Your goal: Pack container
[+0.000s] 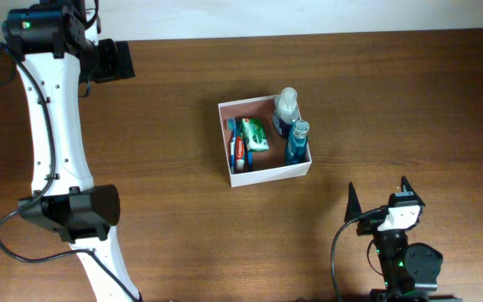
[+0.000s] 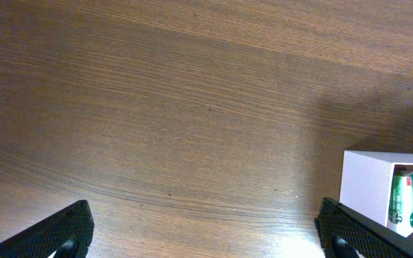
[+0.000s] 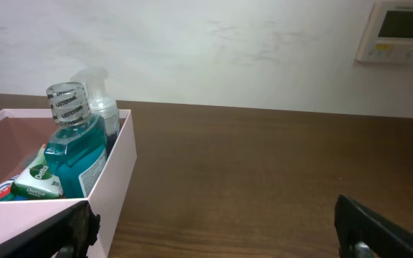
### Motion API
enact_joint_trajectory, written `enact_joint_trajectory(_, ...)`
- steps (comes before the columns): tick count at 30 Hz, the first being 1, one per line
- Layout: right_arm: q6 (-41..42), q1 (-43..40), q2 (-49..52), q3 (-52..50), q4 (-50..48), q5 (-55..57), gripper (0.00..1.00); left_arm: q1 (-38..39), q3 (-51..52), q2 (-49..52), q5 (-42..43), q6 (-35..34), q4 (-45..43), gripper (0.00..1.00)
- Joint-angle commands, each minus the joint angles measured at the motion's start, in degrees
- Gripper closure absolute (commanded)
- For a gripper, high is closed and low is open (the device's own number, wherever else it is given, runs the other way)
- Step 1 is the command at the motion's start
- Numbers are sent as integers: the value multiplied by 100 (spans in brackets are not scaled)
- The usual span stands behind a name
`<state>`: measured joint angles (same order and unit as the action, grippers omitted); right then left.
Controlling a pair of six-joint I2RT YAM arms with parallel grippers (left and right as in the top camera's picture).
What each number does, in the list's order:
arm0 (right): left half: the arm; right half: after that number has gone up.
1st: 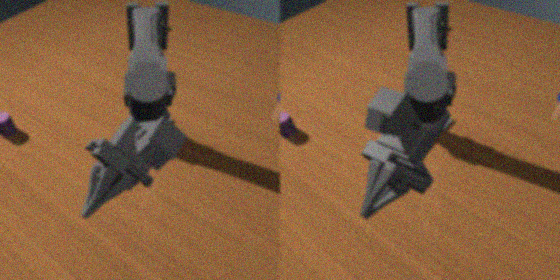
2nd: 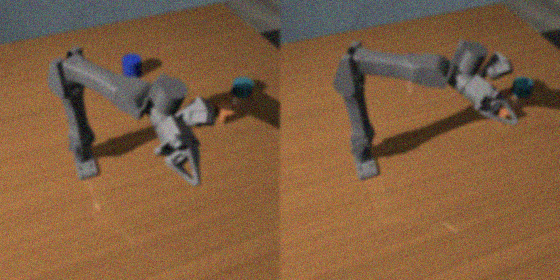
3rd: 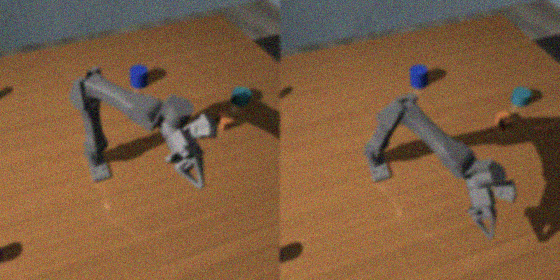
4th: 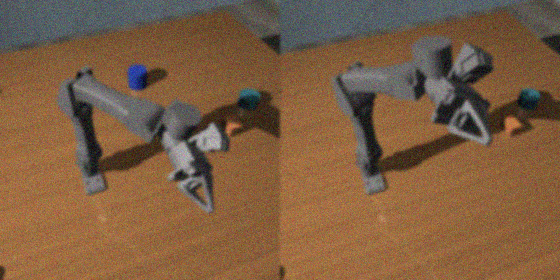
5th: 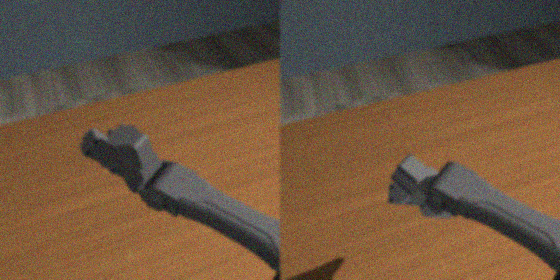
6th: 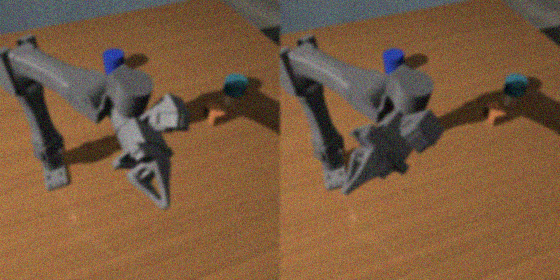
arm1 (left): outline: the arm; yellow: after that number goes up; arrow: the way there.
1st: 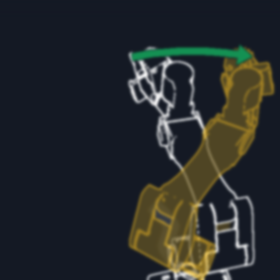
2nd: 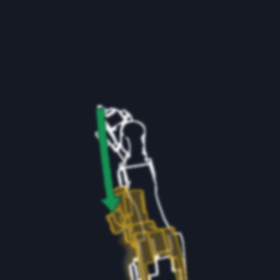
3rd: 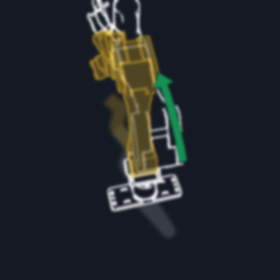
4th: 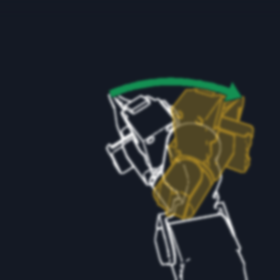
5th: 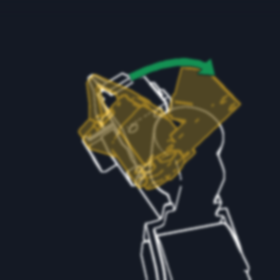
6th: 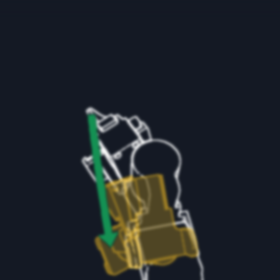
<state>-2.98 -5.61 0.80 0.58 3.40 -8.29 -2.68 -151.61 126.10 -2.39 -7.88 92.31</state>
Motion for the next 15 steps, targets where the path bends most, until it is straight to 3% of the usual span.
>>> enact_joint_trajectory(1, 22, -48, -59, -26, 31, -13, 2, -9, -26, 44, -44, 72, -15, 0)
enact_joint_trajectory(9, 22, -48, -59, -26, 31, -13, 2, 70, -24, 179, 0, 81, -459, 0)
enact_joint_trajectory(15, 22, -48, -59, -26, 31, -13, 2, 459, -24, 50, -2, 625, -925, 0)
